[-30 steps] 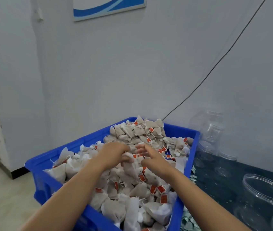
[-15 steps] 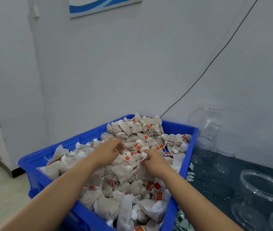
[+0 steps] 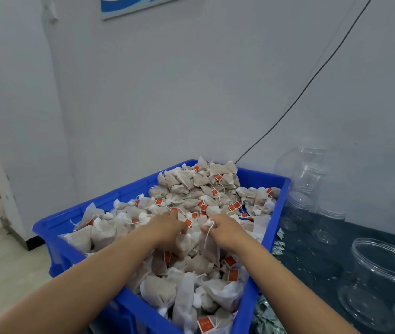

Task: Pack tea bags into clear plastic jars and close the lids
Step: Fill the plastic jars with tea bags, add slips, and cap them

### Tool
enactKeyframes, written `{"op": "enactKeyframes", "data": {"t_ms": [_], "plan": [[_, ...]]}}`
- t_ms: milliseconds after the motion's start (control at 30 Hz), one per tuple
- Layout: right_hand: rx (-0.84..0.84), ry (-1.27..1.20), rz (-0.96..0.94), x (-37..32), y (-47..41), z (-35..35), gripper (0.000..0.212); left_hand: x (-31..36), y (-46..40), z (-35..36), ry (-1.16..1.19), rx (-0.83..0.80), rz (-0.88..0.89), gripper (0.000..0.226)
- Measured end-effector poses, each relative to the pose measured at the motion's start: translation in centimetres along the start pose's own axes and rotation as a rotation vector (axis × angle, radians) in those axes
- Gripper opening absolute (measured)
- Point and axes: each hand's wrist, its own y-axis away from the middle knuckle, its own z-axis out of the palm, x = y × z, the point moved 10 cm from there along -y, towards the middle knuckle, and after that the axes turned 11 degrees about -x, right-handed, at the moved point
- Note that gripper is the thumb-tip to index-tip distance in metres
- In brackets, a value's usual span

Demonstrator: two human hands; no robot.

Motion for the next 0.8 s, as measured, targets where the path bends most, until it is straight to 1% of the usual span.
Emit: {"op": "enactKeyframes", "data": {"t_ms": [33, 100, 133, 200, 267, 300, 367, 400, 433, 467, 533, 567, 600, 633, 667, 733, 800], "plan": [[0.022, 0.012, 0.011, 0.1, 0.0, -0.2, 0.017, 0.1, -0.1, 0.2, 0.026, -0.009, 0.005, 0.066], [0.111, -0.010, 0.037, 0.5, 0.3, -1.1, 0.034, 0.3, -0.1, 0.5, 0.070, -0.022, 0.022, 0.055], [0.159, -0.026, 0.021, 0.4, 0.5, -1.6, 0.037, 0.4, -0.1, 0.4, 0.092, -0.015, 0.036, 0.047], [0.207, -0.025, -0.060, -0.6, 1.0, -2.1, 0.036, 0.6, 0.3, -0.2, 0.152, 0.009, 0.066, 0.030], [0.188, -0.021, -0.186, -2.1, 1.6, -2.0, 0.032, 0.5, 0.9, -1.1, 0.256, 0.049, 0.091, 0.024], [0.167, -0.025, -0.266, -3.2, 2.1, -1.7, 0.031, 0.3, 1.2, -1.6, 0.352, 0.070, 0.108, 0.022], [0.117, -0.055, -0.422, -5.3, 3.3, -1.2, 0.033, -0.3, 1.8, -2.4, 0.634, 0.122, 0.166, 0.021], [0.102, -0.067, -0.465, -5.8, 3.7, -0.9, 0.035, -0.6, 2.2, -2.9, 0.775, 0.162, 0.197, 0.017], [0.096, -0.091, -0.471, -5.9, 3.8, -0.8, 0.034, -1.0, 2.6, -3.4, 0.879, 0.210, 0.220, 0.012], [0.101, -0.134, -0.435, -5.6, 3.7, -0.9, 0.031, -1.3, 3.0, -4.0, 0.949, 0.259, 0.235, 0.013], [0.091, -0.296, -0.308, -4.0, 3.2, -1.1, 0.015, -1.5, 3.6, -5.1, 1.051, 0.340, 0.273, 0.019], [0.071, -0.367, -0.261, -3.4, 3.0, -0.9, 0.015, -1.2, 3.9, -5.5, 1.095, 0.356, 0.303, 0.022], [0.047, -0.396, -0.244, -3.2, 2.8, -0.7, 0.023, -0.7, 4.1, -5.7, 1.133, 0.349, 0.340, 0.024], [0.020, -0.403, -0.250, -3.3, 2.7, -0.5, 0.028, 0.0, 4.3, -5.7, 1.159, 0.322, 0.384, 0.026], [0.010, -0.385, -0.268, -3.5, 2.7, -0.3, 0.027, 0.7, 4.4, -5.5, 1.164, 0.278, 0.425, 0.030], [0.037, -0.284, -0.279, -3.7, 2.6, -0.3, 0.018, 1.9, 4.5, -4.9, 1.129, 0.164, 0.481, 0.041], [0.111, -0.118, -0.232, -3.2, 2.3, -0.8, 0.011, 2.6, 4.5, -4.1, 1.083, 0.073, 0.490, 0.052]]}}
